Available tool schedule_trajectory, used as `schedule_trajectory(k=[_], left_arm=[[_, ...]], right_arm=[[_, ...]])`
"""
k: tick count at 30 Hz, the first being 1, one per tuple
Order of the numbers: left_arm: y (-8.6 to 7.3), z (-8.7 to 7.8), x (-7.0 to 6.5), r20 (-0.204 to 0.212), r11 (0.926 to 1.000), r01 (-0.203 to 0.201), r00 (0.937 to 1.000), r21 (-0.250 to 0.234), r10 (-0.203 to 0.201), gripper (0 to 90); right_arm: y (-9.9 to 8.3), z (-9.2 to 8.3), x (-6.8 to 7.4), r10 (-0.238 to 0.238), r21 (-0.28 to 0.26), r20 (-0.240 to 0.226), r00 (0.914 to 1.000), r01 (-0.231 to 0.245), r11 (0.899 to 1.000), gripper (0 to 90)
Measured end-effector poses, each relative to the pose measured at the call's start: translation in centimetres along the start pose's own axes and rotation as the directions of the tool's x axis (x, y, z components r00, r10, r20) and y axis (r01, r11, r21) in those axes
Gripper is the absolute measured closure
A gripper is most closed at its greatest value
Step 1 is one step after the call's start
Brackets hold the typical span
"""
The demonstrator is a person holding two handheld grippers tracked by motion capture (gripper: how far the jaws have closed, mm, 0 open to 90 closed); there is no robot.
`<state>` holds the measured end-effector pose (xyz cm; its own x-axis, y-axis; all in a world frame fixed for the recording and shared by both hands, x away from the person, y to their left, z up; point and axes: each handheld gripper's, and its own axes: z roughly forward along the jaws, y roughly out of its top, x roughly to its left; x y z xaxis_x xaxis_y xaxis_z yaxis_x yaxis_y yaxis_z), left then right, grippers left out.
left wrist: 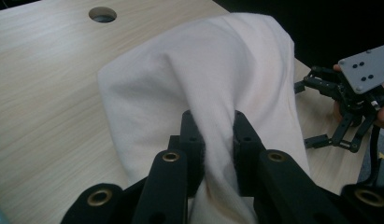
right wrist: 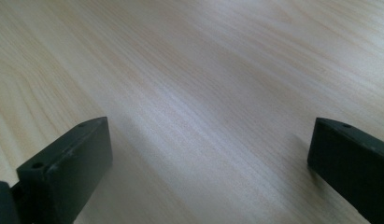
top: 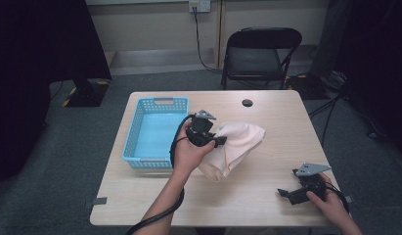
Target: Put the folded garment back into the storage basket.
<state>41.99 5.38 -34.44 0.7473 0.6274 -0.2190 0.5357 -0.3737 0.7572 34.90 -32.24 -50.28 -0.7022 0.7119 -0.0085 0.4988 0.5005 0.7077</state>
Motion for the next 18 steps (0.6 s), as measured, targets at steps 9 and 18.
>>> schedule_trajectory(k=[9,18], left_arm=[[0.1,-1.0,0.7,-0.025,0.9999,0.010,0.9996,-0.010,-0.010,79.2],[0.0,-2.2,1.5,-0.044,0.9996,0.024,0.9987,-0.017,-0.025,79.2]], right_arm=[[0.0,0.0,0.0,0.000,0.000,0.000,1.0000,0.000,1.000,0.0],[0.0,0.0,0.0,0.001,0.000,0.000,1.0000,-0.001,1.000,0.0]])
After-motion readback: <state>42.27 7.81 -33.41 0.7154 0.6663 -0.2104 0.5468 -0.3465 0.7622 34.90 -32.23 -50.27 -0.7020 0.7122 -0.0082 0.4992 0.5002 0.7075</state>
